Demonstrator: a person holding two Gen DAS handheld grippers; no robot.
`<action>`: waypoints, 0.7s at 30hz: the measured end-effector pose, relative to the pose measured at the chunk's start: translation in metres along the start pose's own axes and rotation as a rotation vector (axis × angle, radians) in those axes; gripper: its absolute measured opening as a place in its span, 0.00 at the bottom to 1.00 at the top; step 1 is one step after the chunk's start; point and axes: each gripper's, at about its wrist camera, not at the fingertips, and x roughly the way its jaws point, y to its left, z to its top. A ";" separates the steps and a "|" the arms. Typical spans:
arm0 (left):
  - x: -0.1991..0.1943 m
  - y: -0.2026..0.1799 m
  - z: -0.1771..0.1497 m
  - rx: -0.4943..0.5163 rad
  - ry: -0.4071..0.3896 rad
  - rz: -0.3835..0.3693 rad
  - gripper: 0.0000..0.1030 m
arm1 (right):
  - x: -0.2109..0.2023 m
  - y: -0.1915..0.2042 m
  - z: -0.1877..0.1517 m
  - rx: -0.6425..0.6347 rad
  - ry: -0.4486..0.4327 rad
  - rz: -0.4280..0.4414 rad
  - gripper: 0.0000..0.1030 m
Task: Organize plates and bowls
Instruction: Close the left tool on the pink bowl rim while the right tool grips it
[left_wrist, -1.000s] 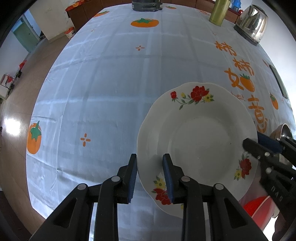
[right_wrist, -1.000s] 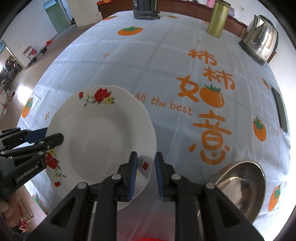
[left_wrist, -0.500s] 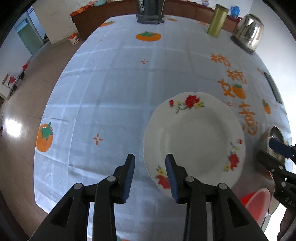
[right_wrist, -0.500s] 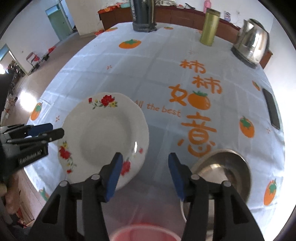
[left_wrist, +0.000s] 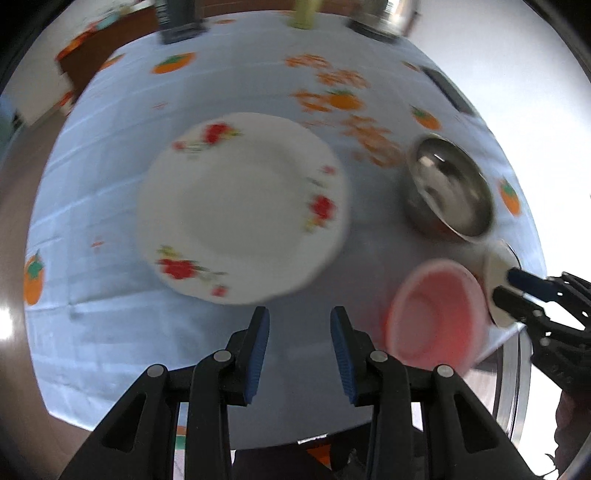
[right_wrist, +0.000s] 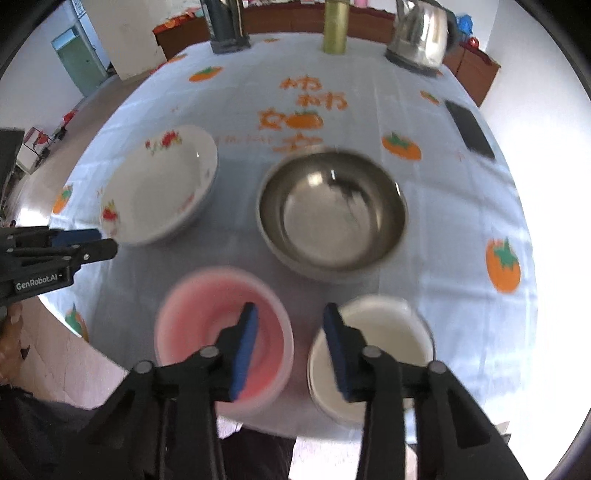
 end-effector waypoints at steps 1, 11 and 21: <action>0.000 -0.005 0.000 0.013 0.002 -0.007 0.36 | 0.000 -0.001 -0.006 0.003 0.009 0.006 0.29; 0.018 -0.038 -0.006 0.073 0.070 -0.048 0.36 | 0.005 -0.010 -0.047 0.060 0.052 0.053 0.23; 0.028 -0.045 -0.012 0.082 0.100 -0.058 0.36 | 0.014 -0.005 -0.046 0.042 0.053 0.065 0.20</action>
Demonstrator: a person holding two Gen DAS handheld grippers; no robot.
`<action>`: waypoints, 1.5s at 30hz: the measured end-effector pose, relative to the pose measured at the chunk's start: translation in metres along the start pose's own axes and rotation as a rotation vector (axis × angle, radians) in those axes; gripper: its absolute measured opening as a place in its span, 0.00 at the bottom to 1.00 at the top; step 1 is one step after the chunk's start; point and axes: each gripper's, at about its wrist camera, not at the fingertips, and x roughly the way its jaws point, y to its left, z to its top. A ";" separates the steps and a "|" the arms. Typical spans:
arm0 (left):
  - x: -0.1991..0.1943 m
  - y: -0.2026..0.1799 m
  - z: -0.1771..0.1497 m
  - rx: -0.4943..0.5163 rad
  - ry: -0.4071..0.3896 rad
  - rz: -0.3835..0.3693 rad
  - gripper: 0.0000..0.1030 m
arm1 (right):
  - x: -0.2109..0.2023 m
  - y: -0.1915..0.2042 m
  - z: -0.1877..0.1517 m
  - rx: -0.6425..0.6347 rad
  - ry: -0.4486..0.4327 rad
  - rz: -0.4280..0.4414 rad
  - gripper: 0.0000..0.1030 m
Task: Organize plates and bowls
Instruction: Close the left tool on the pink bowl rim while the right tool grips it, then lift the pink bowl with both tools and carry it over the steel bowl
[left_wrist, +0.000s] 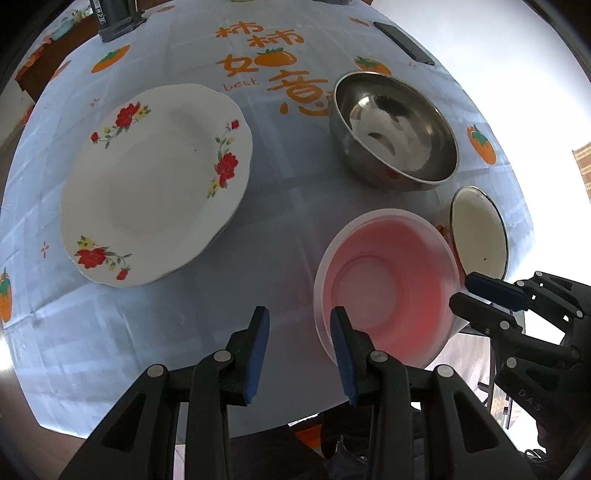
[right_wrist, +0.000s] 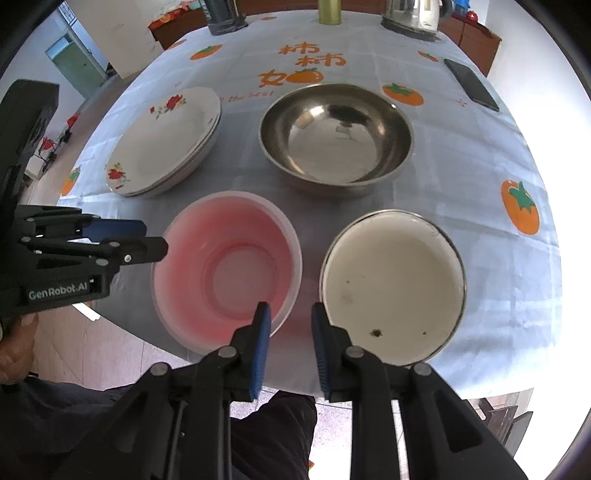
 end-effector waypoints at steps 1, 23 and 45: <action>0.001 0.000 0.000 0.000 0.002 0.000 0.36 | 0.001 0.000 0.000 0.000 0.002 0.002 0.19; -0.001 -0.001 0.000 0.017 0.002 -0.042 0.06 | 0.006 0.007 0.005 -0.005 -0.007 0.052 0.05; -0.043 -0.016 0.032 0.056 -0.097 -0.052 0.06 | -0.040 -0.006 0.031 0.007 -0.111 0.054 0.05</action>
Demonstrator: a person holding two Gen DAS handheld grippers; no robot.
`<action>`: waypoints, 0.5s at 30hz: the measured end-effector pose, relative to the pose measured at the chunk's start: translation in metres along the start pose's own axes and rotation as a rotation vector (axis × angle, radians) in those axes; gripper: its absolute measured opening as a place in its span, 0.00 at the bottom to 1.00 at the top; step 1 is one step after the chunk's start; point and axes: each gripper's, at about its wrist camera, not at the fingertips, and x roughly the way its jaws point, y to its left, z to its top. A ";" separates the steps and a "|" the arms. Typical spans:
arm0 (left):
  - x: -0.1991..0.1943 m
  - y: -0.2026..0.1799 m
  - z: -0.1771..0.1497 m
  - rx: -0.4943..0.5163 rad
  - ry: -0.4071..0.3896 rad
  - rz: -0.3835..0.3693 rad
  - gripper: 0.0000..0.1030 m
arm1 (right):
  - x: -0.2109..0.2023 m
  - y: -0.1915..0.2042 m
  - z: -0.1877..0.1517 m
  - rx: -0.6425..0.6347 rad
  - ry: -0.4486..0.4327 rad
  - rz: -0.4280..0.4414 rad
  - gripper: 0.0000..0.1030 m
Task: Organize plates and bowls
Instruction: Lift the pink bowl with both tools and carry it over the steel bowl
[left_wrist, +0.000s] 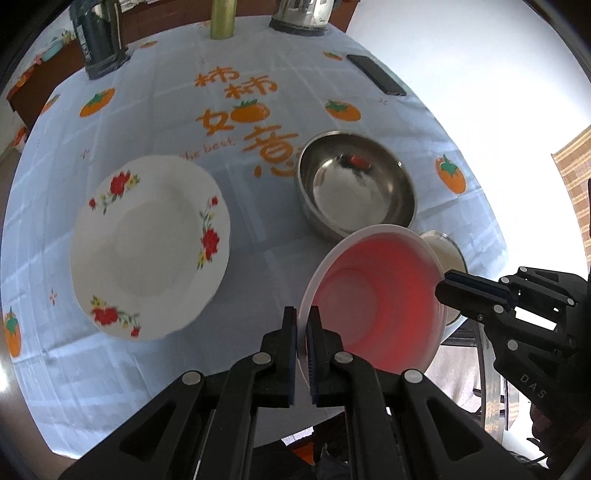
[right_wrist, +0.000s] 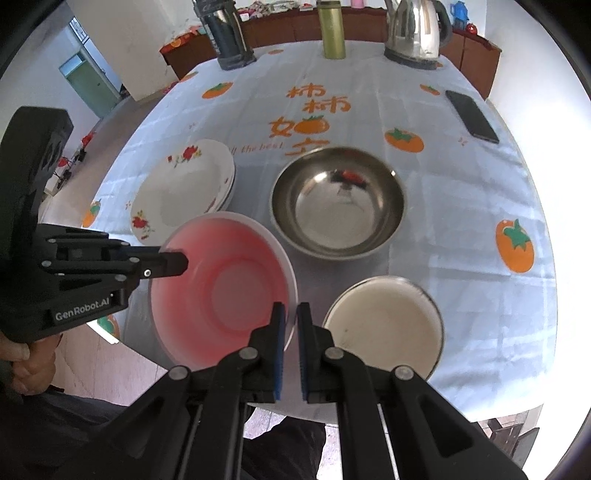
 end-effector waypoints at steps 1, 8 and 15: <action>-0.001 -0.001 0.002 0.004 -0.004 0.000 0.06 | -0.003 -0.002 0.003 0.002 -0.007 -0.002 0.05; -0.011 -0.014 0.023 0.036 -0.035 -0.009 0.06 | -0.016 -0.013 0.020 0.007 -0.039 -0.024 0.05; -0.012 -0.021 0.039 0.049 -0.052 -0.011 0.06 | -0.024 -0.024 0.035 0.011 -0.067 -0.045 0.05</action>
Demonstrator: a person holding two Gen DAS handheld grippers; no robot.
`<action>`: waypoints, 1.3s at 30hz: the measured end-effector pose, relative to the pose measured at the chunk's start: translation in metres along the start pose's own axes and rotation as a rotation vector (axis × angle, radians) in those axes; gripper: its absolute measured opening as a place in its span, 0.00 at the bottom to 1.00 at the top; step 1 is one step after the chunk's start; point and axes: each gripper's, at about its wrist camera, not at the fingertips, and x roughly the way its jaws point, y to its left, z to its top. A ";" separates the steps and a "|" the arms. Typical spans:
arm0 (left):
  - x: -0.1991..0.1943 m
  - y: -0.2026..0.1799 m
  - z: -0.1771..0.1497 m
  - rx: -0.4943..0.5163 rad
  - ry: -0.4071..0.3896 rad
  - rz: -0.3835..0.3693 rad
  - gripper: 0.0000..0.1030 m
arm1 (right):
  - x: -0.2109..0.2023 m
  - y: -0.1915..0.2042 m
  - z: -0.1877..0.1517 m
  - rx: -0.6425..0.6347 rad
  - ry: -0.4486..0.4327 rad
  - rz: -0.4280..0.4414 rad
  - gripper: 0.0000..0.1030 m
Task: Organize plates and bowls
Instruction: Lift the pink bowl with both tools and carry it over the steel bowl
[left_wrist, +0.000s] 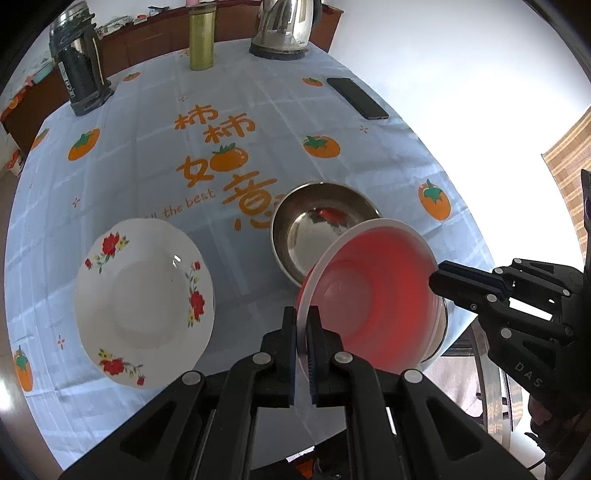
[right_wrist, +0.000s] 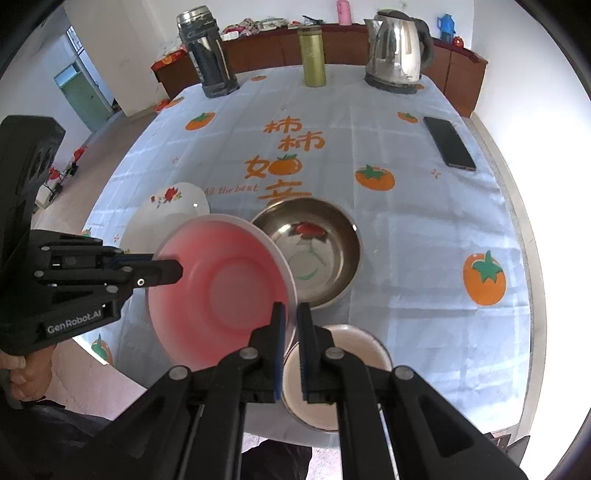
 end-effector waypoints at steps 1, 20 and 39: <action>0.000 0.000 0.002 -0.002 0.001 -0.004 0.06 | 0.000 -0.001 0.002 0.000 -0.001 -0.002 0.05; 0.013 -0.007 0.036 0.016 -0.011 0.012 0.06 | 0.012 -0.027 0.027 0.014 -0.013 -0.032 0.05; 0.035 -0.002 0.050 -0.001 0.014 0.024 0.06 | 0.034 -0.041 0.044 0.008 0.028 -0.033 0.05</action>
